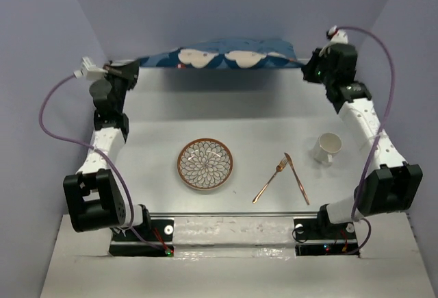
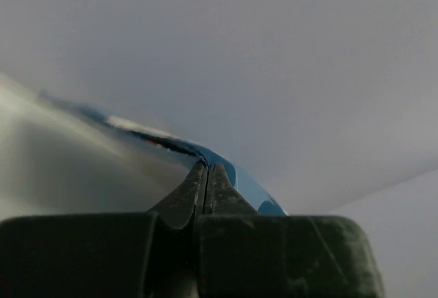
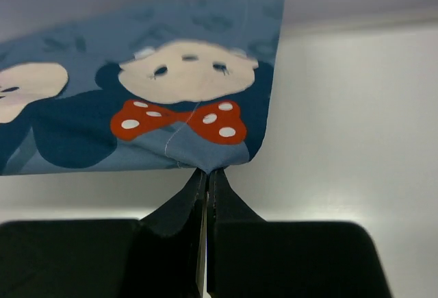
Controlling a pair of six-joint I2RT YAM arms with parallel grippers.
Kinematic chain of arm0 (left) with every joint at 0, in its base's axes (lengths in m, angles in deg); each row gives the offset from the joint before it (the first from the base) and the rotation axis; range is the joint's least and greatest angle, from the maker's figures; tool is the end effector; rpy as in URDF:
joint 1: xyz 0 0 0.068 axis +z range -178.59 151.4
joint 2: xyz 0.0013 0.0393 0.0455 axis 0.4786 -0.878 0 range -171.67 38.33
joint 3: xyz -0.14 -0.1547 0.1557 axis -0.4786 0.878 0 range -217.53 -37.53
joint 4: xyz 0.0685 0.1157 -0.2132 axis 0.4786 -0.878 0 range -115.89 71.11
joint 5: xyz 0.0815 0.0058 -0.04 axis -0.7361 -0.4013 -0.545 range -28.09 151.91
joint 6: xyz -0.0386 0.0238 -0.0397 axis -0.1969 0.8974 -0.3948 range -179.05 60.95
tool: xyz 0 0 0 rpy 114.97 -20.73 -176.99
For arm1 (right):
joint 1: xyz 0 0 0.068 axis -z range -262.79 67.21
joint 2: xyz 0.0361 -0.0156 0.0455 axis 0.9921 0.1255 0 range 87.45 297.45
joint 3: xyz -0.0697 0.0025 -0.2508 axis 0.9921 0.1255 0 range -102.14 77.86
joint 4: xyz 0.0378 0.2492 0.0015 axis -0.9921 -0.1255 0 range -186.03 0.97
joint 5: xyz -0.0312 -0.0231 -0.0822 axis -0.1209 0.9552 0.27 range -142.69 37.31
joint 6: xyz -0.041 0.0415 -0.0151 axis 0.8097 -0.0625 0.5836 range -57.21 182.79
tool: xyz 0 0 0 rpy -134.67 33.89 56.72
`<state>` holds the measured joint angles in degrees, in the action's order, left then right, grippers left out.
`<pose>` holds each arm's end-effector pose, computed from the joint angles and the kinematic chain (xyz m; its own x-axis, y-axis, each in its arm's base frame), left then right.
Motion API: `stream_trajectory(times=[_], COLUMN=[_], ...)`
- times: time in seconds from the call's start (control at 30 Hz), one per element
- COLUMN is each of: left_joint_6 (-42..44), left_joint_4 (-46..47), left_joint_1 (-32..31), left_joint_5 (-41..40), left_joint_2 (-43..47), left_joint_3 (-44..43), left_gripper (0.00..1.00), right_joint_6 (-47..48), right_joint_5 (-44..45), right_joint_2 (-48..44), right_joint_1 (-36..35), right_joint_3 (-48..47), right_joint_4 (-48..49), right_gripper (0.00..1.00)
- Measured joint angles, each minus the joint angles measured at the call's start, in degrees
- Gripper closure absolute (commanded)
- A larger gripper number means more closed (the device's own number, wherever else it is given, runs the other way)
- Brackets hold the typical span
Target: Set the dinner table for one person
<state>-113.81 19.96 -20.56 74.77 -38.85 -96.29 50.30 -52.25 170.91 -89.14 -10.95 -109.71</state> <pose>0.3145 0.0343 0.3820 0.1421 -0.7842 -0.6041 0.3228 0.6136 -0.7206 0.3322 0.0366 0.4132 -0.2790 0.1865 -0.9420 -0.0439 0.9775 0.2065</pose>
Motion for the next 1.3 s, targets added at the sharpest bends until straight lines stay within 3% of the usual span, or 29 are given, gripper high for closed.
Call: stream_trajectory(times=[0.17, 0.33, 0.63, 0.8, 0.97, 1.1, 1.23, 1.27, 1.3], left_joint_6=[-1.07, -2.38, -3.69, -4.28, -4.72, -5.68, -7.54, -7.89, -8.48], left_joint_4=[5.64, 12.20, 24.44, 26.60, 28.68, 29.62, 30.69, 30.77, 30.80], left_joint_1=[0.35, 0.42, 0.72, 0.72, 0.74, 0.96, 1.57, 1.75, 1.84], left_joint_5=[-0.48, 0.28, 0.74, 0.07, -0.39, -0.66, -0.90, -0.92, -1.01], left_joint_2=[-5.11, -11.34, -14.21, -14.25, -14.14, -13.79, -11.91, -11.39, -10.58], left_joint_3=[20.04, 30.18, 36.09, 40.52, 44.61, 47.39, 49.03, 49.22, 49.44], left_gripper=[1.00, 1.00, 1.00, 1.00, 1.00, 0.91, 0.71, 0.61, 0.61], right_joint_6=[-3.58, -6.88, -9.88, -10.93, -11.54, -11.76, -11.78, -11.85, -11.96], right_joint_5=[-2.32, -4.35, -5.31, -5.49, -6.32, -7.04, -7.30, -7.26, -7.21], right_joint_2=[3.50, 9.70, 6.84, 6.01, 5.20, 2.62, 0.22, -0.09, -0.24], right_joint_1=[0.31, 0.35, 0.39, 0.39, 0.39, 0.39, 0.09, -0.13, -0.24], right_joint_3=[21.88, 32.54, 41.64, 46.05, 47.80, 48.89, 49.66, 49.92, 50.18], right_joint_4=[7.74, 9.88, 16.11, 18.12, 19.82, 20.63, 21.29, 21.55, 21.68], right_gripper=[1.00, 1.00, 1.00, 1.00, 0.90, 0.86, 0.83, 0.82, 0.80])
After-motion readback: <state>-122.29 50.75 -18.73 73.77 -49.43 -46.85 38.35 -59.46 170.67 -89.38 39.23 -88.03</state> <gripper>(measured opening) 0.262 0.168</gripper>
